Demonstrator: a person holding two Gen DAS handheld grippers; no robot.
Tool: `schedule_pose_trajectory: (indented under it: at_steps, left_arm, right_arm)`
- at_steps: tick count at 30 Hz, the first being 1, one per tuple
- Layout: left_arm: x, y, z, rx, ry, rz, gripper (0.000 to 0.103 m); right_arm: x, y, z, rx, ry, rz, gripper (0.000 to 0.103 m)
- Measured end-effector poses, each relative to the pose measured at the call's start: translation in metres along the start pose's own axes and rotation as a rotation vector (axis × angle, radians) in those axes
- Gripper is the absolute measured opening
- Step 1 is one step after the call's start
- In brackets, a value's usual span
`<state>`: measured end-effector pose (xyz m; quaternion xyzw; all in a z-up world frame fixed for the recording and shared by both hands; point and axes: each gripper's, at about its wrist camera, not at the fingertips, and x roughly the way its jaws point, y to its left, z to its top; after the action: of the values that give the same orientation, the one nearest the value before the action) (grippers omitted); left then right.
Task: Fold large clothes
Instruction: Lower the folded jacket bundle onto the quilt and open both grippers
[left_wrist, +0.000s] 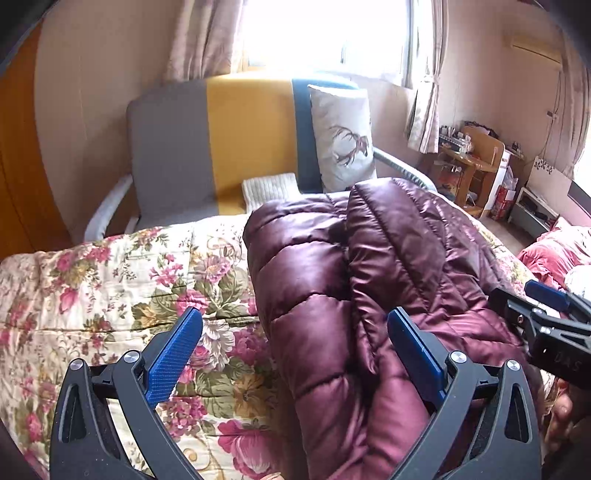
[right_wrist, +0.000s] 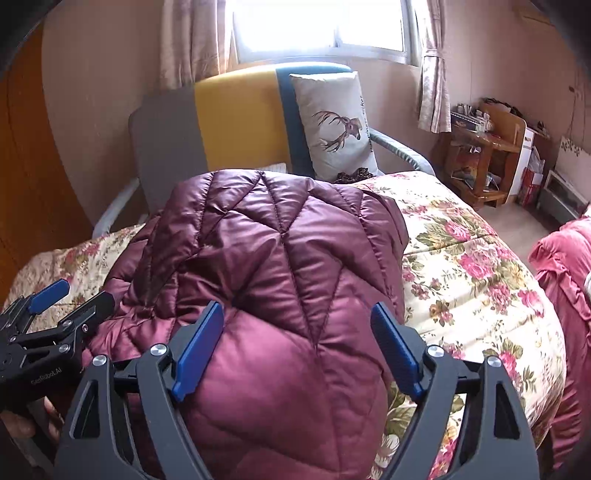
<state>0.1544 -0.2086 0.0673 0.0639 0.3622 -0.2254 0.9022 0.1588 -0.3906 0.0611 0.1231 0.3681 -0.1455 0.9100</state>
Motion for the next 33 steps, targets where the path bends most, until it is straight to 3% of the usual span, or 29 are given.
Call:
schedule_pose_trajectory:
  at_steps: [11, 20, 33]
  left_arm:
    - [-0.033, -0.02, -0.008, 0.008, -0.064, 0.01, 0.099]
    - [-0.063, -0.025, -0.023, -0.016, -0.111, 0.016, 0.099]
    - [-0.082, -0.04, -0.071, -0.019, -0.076, 0.013, 0.099]
  right_arm:
    - [-0.039, 0.004, -0.018, 0.084, -0.055, -0.009, 0.094]
    - [-0.083, 0.011, -0.046, 0.111, -0.117, -0.083, 0.101]
    - [-0.113, 0.019, -0.097, 0.144, -0.114, -0.226, 0.101]
